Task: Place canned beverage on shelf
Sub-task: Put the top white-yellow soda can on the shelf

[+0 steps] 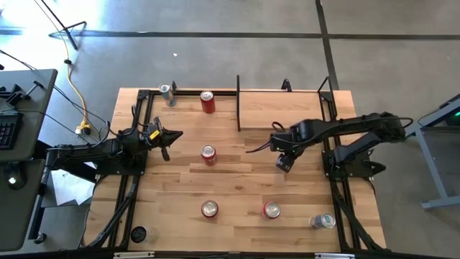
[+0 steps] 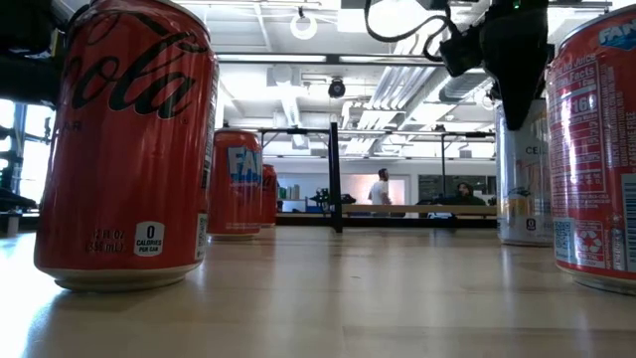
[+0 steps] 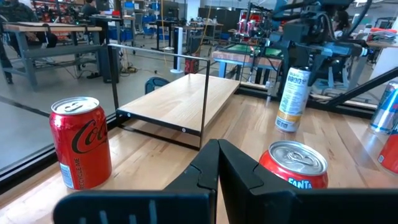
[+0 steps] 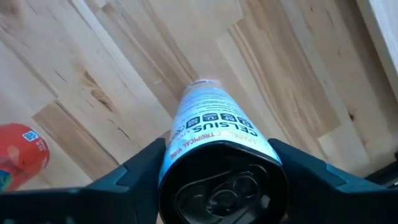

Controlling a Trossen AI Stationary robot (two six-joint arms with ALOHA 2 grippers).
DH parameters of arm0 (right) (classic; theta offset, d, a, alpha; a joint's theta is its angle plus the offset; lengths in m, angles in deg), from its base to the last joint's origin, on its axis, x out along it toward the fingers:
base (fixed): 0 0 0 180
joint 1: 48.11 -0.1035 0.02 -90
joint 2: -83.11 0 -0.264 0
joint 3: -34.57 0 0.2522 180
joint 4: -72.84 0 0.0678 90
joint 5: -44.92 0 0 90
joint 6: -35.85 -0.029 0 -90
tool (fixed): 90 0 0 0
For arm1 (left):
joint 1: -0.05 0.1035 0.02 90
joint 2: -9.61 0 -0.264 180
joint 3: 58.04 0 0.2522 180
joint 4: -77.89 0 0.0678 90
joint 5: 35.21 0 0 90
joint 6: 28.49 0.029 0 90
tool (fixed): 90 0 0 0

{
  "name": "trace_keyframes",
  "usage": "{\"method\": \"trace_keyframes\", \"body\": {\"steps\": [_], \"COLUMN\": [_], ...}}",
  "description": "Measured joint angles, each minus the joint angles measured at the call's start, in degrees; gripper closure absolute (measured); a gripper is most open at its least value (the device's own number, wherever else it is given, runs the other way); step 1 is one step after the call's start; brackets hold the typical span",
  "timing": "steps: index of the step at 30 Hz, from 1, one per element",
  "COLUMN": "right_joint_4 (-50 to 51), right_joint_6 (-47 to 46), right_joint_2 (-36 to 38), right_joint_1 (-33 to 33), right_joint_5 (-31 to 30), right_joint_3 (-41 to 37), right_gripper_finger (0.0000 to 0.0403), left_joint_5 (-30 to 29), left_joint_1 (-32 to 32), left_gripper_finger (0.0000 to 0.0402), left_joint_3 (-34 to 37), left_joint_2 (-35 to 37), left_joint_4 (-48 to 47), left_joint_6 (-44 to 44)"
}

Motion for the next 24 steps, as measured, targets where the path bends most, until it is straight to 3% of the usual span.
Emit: {"method": "trace_keyframes", "body": {"steps": [6,11,19,24], "right_joint_4": [0.6,4.5,14.4,14.4], "right_joint_6": [1.1,7.1,22.4,33.3], "right_joint_2": [1.2,1.5,-2.4,-7.5], "right_joint_1": [1.5,5.7,23.7,36.3], "right_joint_5": [1.4,3.2,-4.0,-4.2], "right_joint_3": [1.7,8.6,23.5,29.3], "right_gripper_finger": [0.0165,0.0165,0.0165,0.0165], "left_joint_5": [0.0,0.0,1.0,2.7], "left_joint_1": [0.0,0.0,0.0,0.0], "left_gripper_finger": [0.0401,0.0402,0.0402,0.0402], "left_joint_3": [0.0,0.0,0.0,0.0], "left_joint_2": [0.0,0.0,0.0,0.0], "left_joint_4": [0.0,0.2,0.3,0.0], "left_joint_6": [-0.5,0.3,0.5,0.6]}}
